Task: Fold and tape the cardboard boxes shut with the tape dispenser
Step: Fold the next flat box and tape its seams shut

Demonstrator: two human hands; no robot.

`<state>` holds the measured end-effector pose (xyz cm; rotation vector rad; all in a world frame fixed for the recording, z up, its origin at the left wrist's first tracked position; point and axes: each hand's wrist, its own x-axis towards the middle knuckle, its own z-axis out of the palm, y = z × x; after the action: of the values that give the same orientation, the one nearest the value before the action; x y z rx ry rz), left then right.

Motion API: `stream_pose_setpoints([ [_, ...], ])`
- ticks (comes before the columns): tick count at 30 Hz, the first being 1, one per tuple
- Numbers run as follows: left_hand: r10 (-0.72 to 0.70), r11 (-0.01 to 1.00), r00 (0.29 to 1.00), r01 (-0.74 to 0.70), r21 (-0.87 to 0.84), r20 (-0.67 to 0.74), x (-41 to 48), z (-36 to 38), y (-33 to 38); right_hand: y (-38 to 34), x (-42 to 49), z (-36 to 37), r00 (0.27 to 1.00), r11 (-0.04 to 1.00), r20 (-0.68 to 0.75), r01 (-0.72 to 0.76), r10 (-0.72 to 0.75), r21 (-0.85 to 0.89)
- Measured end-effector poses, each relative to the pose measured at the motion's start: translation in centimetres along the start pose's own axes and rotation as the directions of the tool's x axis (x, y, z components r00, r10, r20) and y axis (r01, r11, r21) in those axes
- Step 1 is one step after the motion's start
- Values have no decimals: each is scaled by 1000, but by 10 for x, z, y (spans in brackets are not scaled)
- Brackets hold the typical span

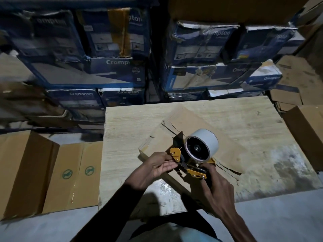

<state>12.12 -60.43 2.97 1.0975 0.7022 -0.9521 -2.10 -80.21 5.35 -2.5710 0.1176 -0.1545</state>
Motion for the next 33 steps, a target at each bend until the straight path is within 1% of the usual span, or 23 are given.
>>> stream_pose_setpoints([
  [4, -60, 992, 996, 53, 113, 59, 0, -6, 16, -3, 4, -1, 1000, 1000, 2, 0, 0, -1],
  [7, -90, 984, 991, 74, 159, 94, -4, -8, 26, -3, 13, -6, 999, 999, 11, 43, -43, -2],
  [12, -53, 988, 994, 38, 148, 97, -6, -8, 33, 3, 39, -9, 991, 991, -19, 132, -132, -2],
  [16, -56, 998, 995, 53, 36, 87, -1, -8, 36, 8, 58, -14, 970, 970, -8, 241, -241, -45],
  [19, 19, 999, 1000, -19, 41, 14, 6, -4, 40, 11, 70, -14, 964, 962, 23, 267, -266, -65],
  [22, 132, 991, 985, -129, 37, -111, 18, -4, 45, 17, 82, -8, 968, 967, 18, 251, -250, -50],
  [25, 200, 978, 968, -206, -22, -150, 29, -6, 57, 21, 97, -4, 976, 976, 19, 219, -219, -15],
  [26, 224, 973, 961, -229, -10, -162, 34, -7, 62, 23, 102, -2, 977, 977, 28, 212, -212, -9],
  [29, 313, 948, 930, -293, 124, -195, 50, -9, 76, 24, 114, 5, 978, 980, 66, 198, -198, -2],
  [31, 361, 920, 916, -319, 226, -175, 59, -10, 85, 24, 124, 10, 980, 983, 77, 184, -183, -7],
  [33, 391, 899, 904, -335, 283, -172, 69, -12, 93, 23, 133, 15, 982, 985, 82, 170, -169, -6],
])
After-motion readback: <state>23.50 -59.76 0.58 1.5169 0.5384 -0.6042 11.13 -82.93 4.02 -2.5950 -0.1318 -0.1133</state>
